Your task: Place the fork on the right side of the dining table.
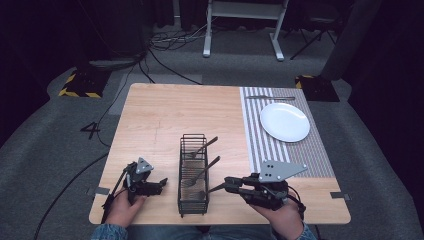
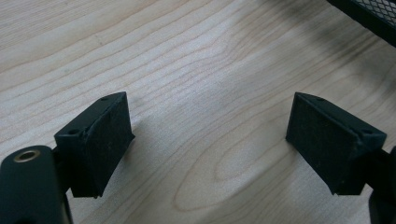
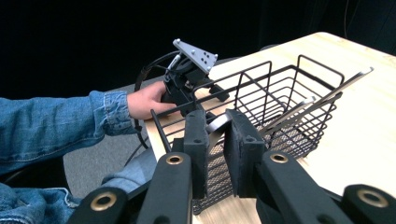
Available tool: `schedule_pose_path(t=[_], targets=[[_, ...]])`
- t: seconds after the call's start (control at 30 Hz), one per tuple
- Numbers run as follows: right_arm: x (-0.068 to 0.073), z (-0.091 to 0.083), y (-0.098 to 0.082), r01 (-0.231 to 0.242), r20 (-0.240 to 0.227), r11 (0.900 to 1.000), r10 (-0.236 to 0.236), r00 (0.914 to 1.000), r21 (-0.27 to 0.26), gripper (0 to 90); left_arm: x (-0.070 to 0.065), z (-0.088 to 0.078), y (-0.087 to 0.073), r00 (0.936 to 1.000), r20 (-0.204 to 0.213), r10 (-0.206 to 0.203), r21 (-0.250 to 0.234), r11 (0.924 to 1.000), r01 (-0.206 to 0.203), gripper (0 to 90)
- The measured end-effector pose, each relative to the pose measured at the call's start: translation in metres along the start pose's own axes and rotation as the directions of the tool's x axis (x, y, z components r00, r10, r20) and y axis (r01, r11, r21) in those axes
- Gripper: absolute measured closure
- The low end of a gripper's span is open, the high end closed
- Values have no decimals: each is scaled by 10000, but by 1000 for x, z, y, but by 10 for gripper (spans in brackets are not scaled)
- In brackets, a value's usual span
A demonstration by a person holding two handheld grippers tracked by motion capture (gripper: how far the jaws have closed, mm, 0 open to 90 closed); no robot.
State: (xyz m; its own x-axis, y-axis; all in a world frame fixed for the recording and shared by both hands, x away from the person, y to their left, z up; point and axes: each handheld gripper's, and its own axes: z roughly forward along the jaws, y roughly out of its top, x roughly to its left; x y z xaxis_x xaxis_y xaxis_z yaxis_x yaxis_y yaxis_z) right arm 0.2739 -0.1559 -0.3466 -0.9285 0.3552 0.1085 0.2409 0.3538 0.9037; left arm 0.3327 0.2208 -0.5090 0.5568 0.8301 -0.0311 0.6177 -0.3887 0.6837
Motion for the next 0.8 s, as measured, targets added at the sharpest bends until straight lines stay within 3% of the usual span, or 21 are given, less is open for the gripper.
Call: schedule_pose_path(t=[0.47,0.8], targets=[[-2,-16,9,112,158,9990,-105,9998,-441,798,0,0,0,10000,-2,-6,-6,10000,6,143],[0,-38,18,242,279,9946,-215,9994,-1014,810,0,0,0,10000,-1,-5,-4,10000,5,143]])
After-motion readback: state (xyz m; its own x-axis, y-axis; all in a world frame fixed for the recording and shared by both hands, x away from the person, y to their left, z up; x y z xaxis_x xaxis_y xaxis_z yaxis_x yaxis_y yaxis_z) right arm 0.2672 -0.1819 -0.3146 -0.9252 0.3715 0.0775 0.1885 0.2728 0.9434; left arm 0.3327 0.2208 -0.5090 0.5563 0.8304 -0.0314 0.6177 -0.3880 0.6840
